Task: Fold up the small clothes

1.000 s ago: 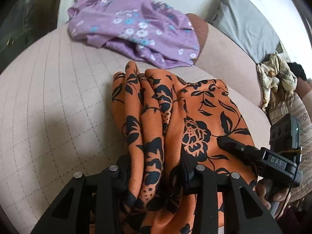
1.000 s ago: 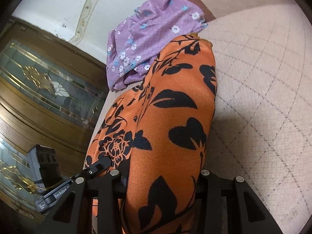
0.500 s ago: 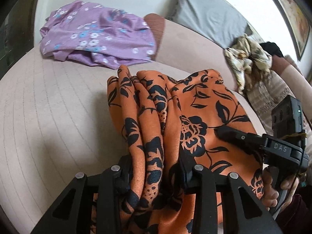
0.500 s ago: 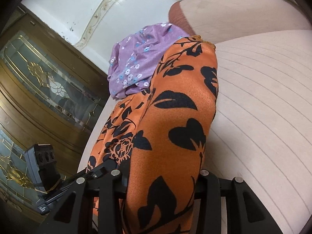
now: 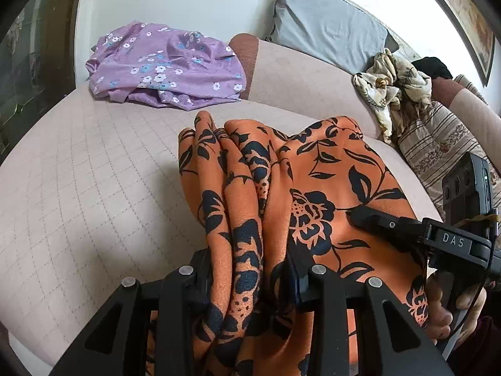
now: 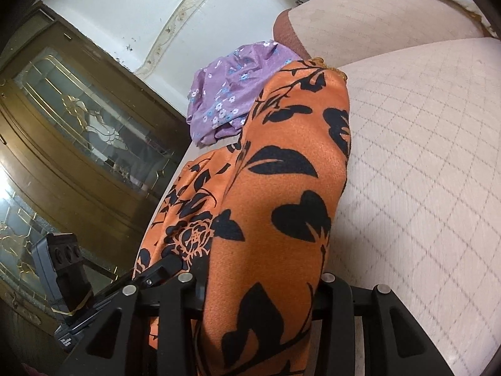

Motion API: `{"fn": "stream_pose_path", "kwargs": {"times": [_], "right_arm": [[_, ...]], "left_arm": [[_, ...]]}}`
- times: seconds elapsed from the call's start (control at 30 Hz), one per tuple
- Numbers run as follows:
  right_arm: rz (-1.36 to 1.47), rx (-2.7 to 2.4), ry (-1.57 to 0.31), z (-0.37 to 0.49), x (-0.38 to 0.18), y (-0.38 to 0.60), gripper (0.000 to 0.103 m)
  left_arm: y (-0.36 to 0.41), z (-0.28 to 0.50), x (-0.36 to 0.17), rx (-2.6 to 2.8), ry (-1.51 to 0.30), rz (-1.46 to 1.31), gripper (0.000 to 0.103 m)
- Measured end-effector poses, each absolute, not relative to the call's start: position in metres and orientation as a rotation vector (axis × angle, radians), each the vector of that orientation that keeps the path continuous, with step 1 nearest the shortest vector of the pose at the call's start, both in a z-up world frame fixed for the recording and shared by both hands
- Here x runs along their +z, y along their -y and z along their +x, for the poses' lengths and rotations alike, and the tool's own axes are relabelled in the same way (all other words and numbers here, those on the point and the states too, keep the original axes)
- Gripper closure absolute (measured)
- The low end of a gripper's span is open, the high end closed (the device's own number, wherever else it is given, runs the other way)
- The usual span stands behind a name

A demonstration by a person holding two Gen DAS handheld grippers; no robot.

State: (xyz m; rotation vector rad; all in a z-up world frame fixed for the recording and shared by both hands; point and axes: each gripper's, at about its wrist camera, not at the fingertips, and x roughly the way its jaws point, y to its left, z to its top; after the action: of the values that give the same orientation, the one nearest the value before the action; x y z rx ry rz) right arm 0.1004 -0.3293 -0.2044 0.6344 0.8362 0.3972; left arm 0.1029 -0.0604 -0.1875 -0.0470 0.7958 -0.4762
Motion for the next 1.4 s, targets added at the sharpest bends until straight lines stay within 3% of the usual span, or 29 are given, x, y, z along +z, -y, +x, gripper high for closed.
{"fn": "stream_pose_path", "kwargs": {"times": [1.03, 1.23, 1.37, 1.4], "right_arm": [[0.646, 0.384, -0.929, 0.121, -0.256, 0.339, 0.061], [0.639, 0.361, -0.939, 0.119, -0.257, 0.336, 0.056], [0.643, 0.332, -0.952, 0.119, -0.261, 0.337, 0.048], [0.648, 0.328, -0.955, 0.12, -0.262, 0.338, 0.046]], "left_arm": [[0.088, 0.107, -0.213, -0.371, -0.892, 0.057, 0.064], [0.089, 0.109, -0.219, -0.344, -0.897, 0.083, 0.051], [0.088, 0.109, -0.223, -0.295, -0.87, 0.125, 0.026], [0.087, 0.11, -0.223, -0.295, -0.868, 0.128, 0.025]]}}
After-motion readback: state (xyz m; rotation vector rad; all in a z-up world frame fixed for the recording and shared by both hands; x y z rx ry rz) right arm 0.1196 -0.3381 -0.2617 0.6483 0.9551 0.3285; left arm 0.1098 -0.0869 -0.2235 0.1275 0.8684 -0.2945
